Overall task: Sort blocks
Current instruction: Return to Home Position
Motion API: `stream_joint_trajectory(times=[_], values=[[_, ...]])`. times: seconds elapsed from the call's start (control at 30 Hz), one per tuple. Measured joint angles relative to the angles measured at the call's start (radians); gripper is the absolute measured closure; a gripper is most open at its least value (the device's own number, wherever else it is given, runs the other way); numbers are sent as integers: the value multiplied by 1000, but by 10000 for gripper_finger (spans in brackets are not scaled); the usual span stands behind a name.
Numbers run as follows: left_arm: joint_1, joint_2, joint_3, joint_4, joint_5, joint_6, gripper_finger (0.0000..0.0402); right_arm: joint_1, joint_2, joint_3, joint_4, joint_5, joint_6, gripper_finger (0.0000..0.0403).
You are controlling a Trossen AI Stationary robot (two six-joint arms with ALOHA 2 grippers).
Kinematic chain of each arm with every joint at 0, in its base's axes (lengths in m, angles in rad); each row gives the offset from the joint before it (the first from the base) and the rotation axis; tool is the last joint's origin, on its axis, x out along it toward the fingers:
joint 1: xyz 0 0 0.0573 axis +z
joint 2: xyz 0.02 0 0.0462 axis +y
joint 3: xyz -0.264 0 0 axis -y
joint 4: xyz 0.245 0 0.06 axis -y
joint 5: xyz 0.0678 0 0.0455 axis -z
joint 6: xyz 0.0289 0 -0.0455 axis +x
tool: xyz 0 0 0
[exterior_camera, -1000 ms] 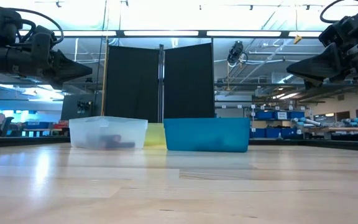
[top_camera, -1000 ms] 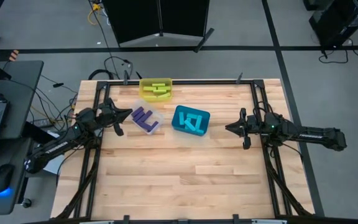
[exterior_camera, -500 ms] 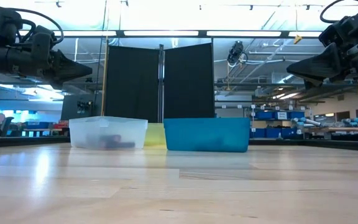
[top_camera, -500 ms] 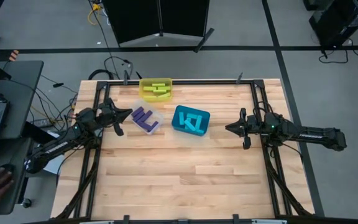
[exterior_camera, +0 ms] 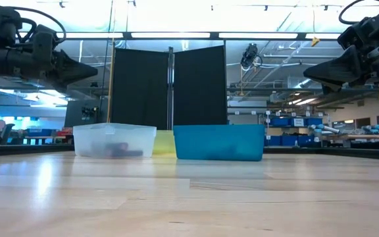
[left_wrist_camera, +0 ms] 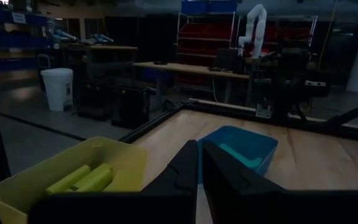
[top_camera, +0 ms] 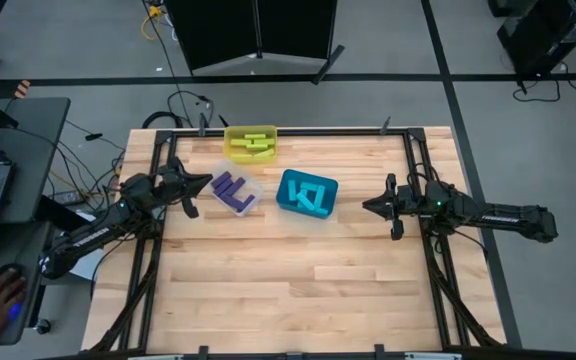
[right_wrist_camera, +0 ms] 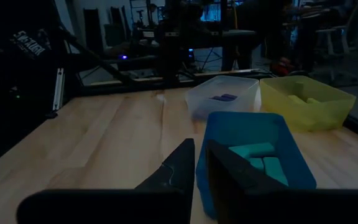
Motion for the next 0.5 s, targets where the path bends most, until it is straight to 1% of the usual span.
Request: stream_joint_trajectory(times=[0.5], values=[[0, 0, 0, 13, 0, 0, 371, 0, 0, 0, 0, 0, 0, 353]])
